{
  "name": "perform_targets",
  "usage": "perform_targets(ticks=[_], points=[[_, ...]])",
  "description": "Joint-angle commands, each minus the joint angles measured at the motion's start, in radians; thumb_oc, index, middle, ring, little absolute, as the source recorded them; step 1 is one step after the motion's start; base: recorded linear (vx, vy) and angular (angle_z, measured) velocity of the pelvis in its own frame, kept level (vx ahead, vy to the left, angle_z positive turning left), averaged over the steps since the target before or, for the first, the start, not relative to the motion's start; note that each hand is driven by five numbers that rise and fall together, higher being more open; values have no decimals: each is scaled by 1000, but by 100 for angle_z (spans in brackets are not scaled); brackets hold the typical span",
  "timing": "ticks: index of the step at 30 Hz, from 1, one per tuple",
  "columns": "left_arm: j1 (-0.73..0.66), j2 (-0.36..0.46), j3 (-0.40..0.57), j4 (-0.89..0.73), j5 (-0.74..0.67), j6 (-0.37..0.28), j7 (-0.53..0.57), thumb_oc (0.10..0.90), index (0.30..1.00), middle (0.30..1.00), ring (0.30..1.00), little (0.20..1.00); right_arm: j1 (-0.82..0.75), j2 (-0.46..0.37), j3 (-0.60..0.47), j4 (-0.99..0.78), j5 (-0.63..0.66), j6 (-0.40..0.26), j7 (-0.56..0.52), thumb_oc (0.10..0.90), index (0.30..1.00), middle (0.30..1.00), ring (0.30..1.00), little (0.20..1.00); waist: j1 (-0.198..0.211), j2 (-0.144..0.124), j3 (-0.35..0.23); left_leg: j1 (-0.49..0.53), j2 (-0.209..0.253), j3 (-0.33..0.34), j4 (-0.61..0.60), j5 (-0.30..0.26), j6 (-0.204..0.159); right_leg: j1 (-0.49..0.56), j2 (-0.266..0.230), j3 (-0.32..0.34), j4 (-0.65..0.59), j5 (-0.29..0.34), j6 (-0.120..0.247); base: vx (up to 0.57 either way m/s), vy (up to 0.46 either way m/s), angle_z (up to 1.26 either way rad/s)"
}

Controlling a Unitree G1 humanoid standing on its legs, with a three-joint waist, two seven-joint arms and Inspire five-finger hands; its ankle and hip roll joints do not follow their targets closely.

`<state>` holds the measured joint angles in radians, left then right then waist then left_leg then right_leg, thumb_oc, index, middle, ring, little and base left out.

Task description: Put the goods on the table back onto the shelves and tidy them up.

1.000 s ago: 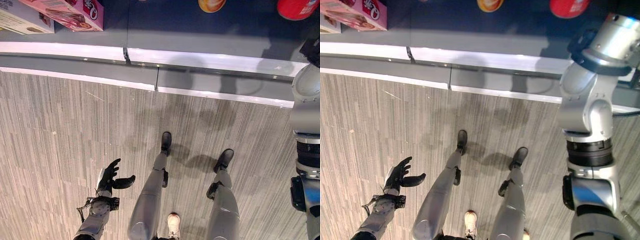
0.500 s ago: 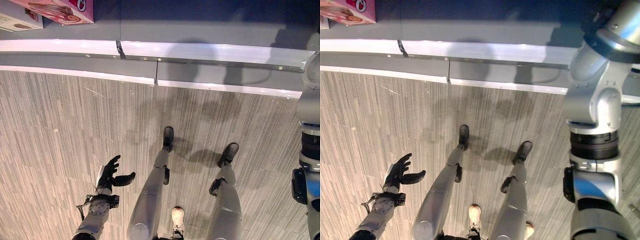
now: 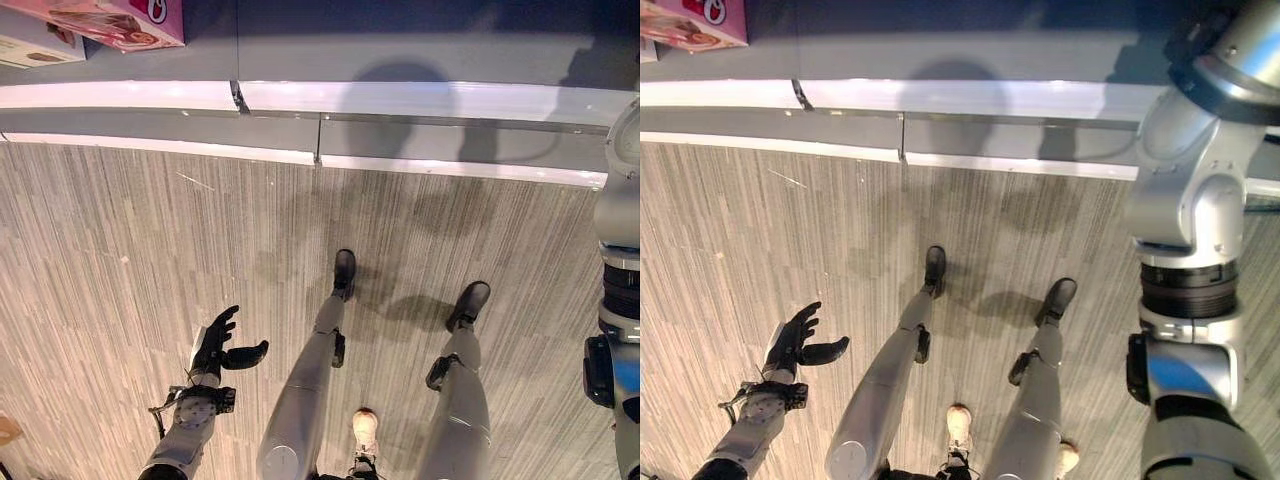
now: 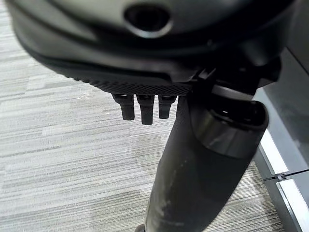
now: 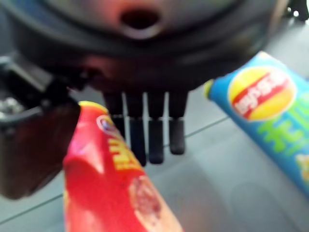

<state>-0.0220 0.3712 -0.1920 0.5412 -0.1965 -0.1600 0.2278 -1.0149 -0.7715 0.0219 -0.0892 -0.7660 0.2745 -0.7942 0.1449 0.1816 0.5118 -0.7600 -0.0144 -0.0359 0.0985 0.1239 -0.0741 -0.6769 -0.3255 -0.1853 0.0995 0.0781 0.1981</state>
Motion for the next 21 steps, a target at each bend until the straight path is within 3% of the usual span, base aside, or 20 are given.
perform_targets(ticks=[1,8,21], points=[[136,72,-15,-35,-17,-16,9,800,900,900,900,900,-103,-139,14,-158,-100,-43,-69,400,300,300,300,300,-8,69,-66,-75,-12,-21,107,-116,-50,-53,6,39,34,-10,64,0,0,0],[134,78,-26,-34,-11,-14,-10,800,900,900,900,900,-154,-167,73,-153,-116,-58,-42,400,300,300,300,300,-3,95,-72,-84,-17,-12,126,-125,-46,-64,-2,53,39,-9,64,10,7,-4],[113,75,-15,-16,-16,-11,-12,800,900,900,900,900,-213,-183,134,-111,-103,-66,-1,400,300,300,300,300,-1,89,-81,-88,-18,-18,136,-129,-46,-61,-3,54,44,-13,64,0,-1,0]])
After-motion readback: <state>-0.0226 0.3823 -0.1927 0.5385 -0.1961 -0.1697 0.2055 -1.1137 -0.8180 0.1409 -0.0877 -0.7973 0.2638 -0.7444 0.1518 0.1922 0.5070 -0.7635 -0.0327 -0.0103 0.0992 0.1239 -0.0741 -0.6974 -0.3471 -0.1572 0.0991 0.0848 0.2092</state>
